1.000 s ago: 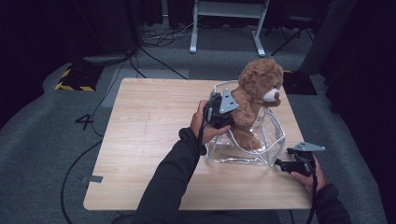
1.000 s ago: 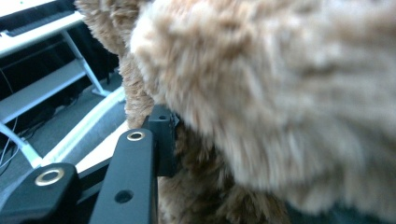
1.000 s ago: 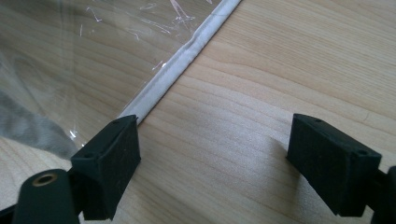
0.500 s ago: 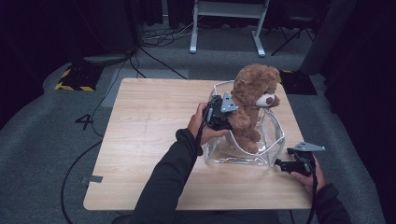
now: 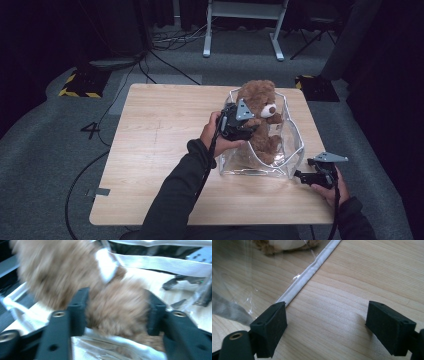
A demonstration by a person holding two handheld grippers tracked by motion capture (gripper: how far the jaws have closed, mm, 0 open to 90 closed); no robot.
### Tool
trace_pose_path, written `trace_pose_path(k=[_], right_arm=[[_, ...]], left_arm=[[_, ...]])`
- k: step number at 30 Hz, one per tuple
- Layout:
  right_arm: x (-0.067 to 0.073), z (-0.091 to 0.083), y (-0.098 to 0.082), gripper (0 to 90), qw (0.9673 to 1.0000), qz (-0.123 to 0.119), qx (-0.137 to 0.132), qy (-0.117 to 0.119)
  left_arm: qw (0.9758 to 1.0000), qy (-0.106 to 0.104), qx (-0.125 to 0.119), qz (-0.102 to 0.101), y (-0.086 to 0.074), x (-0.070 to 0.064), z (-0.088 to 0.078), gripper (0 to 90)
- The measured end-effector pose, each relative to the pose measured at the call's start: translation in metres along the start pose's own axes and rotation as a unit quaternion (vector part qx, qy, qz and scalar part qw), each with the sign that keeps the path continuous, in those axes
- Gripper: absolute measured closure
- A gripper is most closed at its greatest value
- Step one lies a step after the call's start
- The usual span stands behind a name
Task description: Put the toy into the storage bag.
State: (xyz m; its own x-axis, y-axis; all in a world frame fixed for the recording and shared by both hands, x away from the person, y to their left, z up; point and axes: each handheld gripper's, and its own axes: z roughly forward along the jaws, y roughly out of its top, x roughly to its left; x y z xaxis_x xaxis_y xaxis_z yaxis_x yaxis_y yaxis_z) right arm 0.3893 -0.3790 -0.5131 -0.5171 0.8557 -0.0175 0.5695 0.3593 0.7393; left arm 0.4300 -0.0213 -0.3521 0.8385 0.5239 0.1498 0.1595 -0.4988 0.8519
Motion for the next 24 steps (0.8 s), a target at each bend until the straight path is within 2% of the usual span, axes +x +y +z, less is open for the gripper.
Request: trace_pose_path(k=[1,4,12,18,24], right_arm=[[0.000,0.000,0.000,16.9,1.0000,0.001,0.000,0.000],[0.000,0.000,0.000,16.9,1.0000,0.000,0.000,0.000],[0.000,0.000,0.000,16.9,1.0000,0.001,0.000,0.000],[0.000,0.000,0.000,16.9,1.0000,0.001,0.000,0.000],[0.000,0.000,0.000,16.9,1.0000,0.001,0.000,0.000]], left_arm=[[0.9999,-0.010,-0.002,0.006,0.001,-0.002,0.000,53.3],[0.9999,-0.005,-0.001,0.016,0.004,-0.005,-0.001,53.2],[1.0000,-0.002,-0.004,0.007,0.004,-0.003,-0.003,50.9],[0.9998,0.001,-0.017,0.006,0.006,-0.001,-0.013,46.6],[0.9998,-0.002,-0.018,0.004,0.005,0.001,-0.019,44.3]])
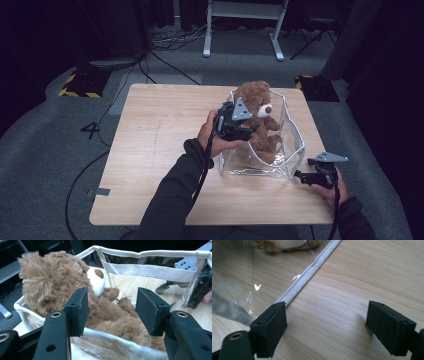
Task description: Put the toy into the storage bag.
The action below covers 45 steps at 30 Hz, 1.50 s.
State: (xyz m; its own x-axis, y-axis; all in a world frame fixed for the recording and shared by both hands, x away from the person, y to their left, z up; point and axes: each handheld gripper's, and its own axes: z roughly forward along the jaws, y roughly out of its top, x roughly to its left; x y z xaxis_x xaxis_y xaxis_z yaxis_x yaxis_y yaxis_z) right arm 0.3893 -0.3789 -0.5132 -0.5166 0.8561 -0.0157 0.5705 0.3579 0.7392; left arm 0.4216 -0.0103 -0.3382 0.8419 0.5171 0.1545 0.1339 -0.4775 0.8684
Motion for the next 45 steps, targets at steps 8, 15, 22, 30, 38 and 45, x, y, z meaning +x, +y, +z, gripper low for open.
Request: trace_pose_path(k=[8,15,22,30,38,45], right_arm=[[0.000,0.000,0.000,16.9,1.0000,0.000,0.000,0.000],[0.000,0.000,0.000,16.9,1.0000,0.000,0.000,0.000],[0.000,0.000,0.000,16.9,1.0000,0.000,0.000,0.000],[0.000,0.000,0.000,16.9,1.0000,0.000,0.000,0.000],[0.000,0.000,0.000,16.9,1.0000,0.000,0.000,0.000],[0.000,0.000,0.000,16.9,1.0000,0.000,0.000,0.000]], left_arm=[[1.0000,0.007,-0.002,0.001,0.002,-0.001,-0.006,39.8],[0.9998,0.018,0.001,0.005,0.005,-0.001,-0.009,40.8],[0.9997,0.023,-0.002,0.001,0.008,-0.001,-0.008,36.1],[0.9992,0.035,-0.007,-0.017,0.007,0.003,-0.012,26.7],[0.9984,0.043,-0.008,-0.035,0.006,0.007,-0.017,18.6],[0.9981,0.051,0.007,-0.034,0.003,0.010,-0.024,16.7]])
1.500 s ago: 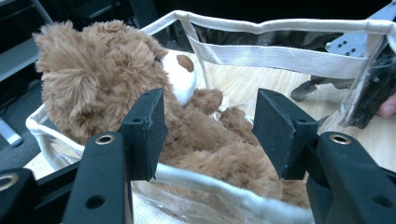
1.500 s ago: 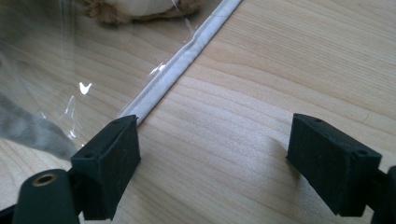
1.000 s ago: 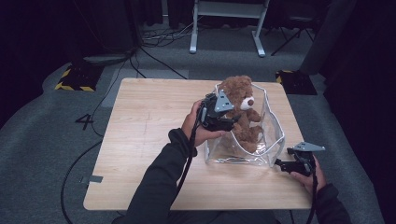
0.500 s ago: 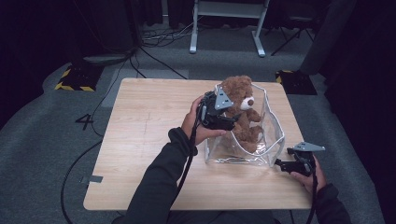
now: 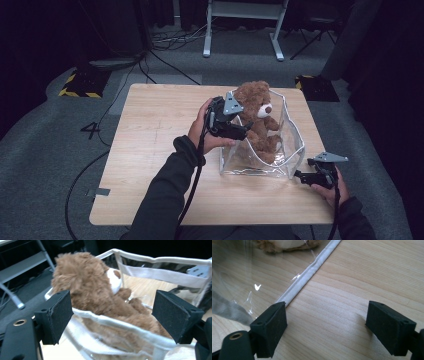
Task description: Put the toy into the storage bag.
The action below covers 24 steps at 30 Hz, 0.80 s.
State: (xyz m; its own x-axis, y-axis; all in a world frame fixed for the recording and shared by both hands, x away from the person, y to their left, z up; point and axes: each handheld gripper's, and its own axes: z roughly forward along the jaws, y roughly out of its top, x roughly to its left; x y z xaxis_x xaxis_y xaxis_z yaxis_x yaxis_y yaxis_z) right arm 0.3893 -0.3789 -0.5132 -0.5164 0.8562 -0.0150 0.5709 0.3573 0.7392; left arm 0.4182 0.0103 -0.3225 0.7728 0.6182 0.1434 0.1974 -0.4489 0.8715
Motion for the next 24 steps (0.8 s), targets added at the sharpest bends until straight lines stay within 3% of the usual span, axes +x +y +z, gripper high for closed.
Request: trace_pose_path(k=[6,15,24], right_arm=[[0.000,0.000,0.000,16.9,1.0000,0.000,0.000,0.000],[0.000,0.000,0.000,16.9,1.0000,0.000,0.000,0.000],[0.000,0.000,0.000,16.9,1.0000,0.000,0.000,0.000]], left_arm=[[0.9994,0.028,0.012,0.013,-0.003,0.003,-0.006,16.8],[0.9993,0.033,0.019,0.005,-0.008,0.009,-0.017,17.3],[0.9985,0.046,0.027,0.015,-0.015,0.012,-0.030,18.4]])
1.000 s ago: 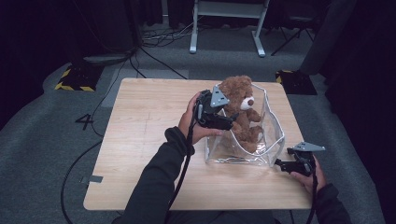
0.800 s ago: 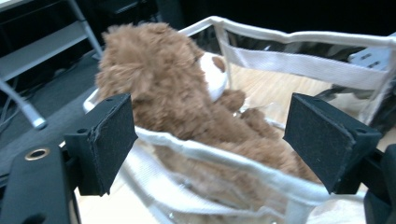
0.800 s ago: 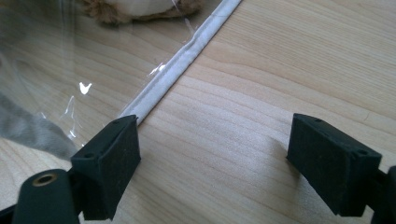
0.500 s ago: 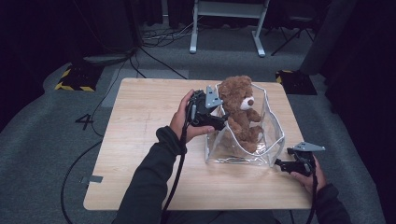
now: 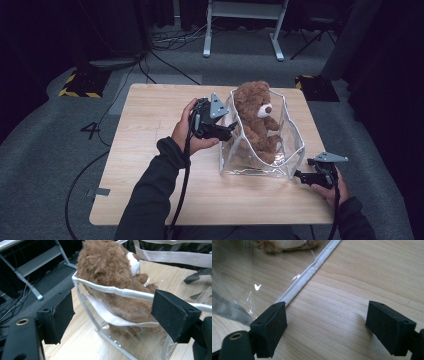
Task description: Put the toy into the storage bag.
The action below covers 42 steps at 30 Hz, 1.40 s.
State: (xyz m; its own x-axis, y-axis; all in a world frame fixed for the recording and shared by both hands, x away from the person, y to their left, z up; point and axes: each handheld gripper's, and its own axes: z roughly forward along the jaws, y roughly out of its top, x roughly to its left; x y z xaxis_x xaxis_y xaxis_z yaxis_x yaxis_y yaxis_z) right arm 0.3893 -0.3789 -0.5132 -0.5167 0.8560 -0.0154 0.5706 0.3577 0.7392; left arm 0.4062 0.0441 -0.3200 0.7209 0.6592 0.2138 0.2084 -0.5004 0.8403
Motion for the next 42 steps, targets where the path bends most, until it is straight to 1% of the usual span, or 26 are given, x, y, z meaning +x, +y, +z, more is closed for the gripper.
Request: trace_pose_path(k=[5,7,13,16,20,28,30,31,32,34,35,36,37,38,39,40,41,42], right_arm=[[0.000,0.000,0.000,16.9,1.0000,0.000,0.000,0.000],[0.000,0.000,0.000,16.9,1.0000,0.000,0.000,0.000],[0.000,0.000,0.000,16.9,1.0000,0.000,0.000,0.000],[0.000,0.000,0.000,16.9,1.0000,0.000,0.000,0.000],[0.000,0.000,0.000,16.9,1.0000,0.000,0.000,0.000],[0.000,0.000,0.000,16.9,1.0000,0.000,0.000,0.000],[0.000,0.000,0.000,16.9,1.0000,0.000,0.000,0.000],[0.000,0.000,0.000,16.9,1.0000,0.000,0.000,0.000],[0.000,0.000,0.000,16.9,1.0000,0.000,0.000,0.000],[0.000,0.000,0.000,16.8,1.0000,0.000,0.000,0.000],[0.000,0.000,0.000,16.8,1.0000,0.000,0.000,0.000],[0.000,0.000,0.000,16.9,1.0000,0.000,0.000,0.000],[0.000,0.000,0.000,16.9,1.0000,0.000,0.000,0.000],[0.000,0.000,0.000,16.9,1.0000,0.000,0.000,0.000],[0.000,0.000,0.000,16.9,1.0000,0.000,0.000,0.000],[0.000,0.000,0.000,16.9,1.0000,0.000,0.000,0.000],[0.000,0.000,0.000,16.9,1.0000,0.000,0.000,0.000],[0.000,0.000,0.000,16.9,1.0000,0.000,0.000,0.000]], left_arm=[[1.0000,0.007,0.004,0.000,-0.005,0.004,-0.004,18.2],[0.9999,0.009,0.005,-0.004,-0.009,0.006,-0.006,18.0],[0.9997,0.018,0.018,-0.004,-0.018,0.009,-0.007,18.1],[0.9997,0.016,0.017,-0.010,-0.023,0.012,-0.008,17.4],[0.9996,0.015,0.021,-0.011,-0.028,0.015,-0.009,16.9],[0.9985,0.027,0.048,-0.005,-0.040,0.017,-0.010,16.7],[0.9985,0.026,0.048,-0.007,-0.043,0.017,-0.010,16.7],[0.9982,0.029,0.052,-0.005,-0.046,0.018,-0.011,16.6],[0.9982,0.029,0.052,-0.005,-0.046,0.018,-0.011,16.6],[0.9979,0.031,0.057,-0.004,-0.052,0.019,-0.012,16.6],[0.9979,0.031,0.057,-0.004,-0.052,0.019,-0.012,16.5],[0.9975,0.033,0.063,-0.004,-0.056,0.019,-0.012,16.4],[0.9975,0.033,0.063,-0.004,-0.056,0.019,-0.012,16.4],[0.9970,0.033,0.069,-0.007,-0.060,0.020,-0.012,16.4],[0.9970,0.033,0.069,-0.007,-0.060,0.020,-0.012,16.4],[0.9967,0.032,0.075,-0.009,-0.064,0.021,-0.011,16.4],[0.9967,0.032,0.075,-0.009,-0.064,0.021,-0.011,16.4],[0.9963,0.034,0.079,-0.009,-0.068,0.021,-0.011,16.4]])
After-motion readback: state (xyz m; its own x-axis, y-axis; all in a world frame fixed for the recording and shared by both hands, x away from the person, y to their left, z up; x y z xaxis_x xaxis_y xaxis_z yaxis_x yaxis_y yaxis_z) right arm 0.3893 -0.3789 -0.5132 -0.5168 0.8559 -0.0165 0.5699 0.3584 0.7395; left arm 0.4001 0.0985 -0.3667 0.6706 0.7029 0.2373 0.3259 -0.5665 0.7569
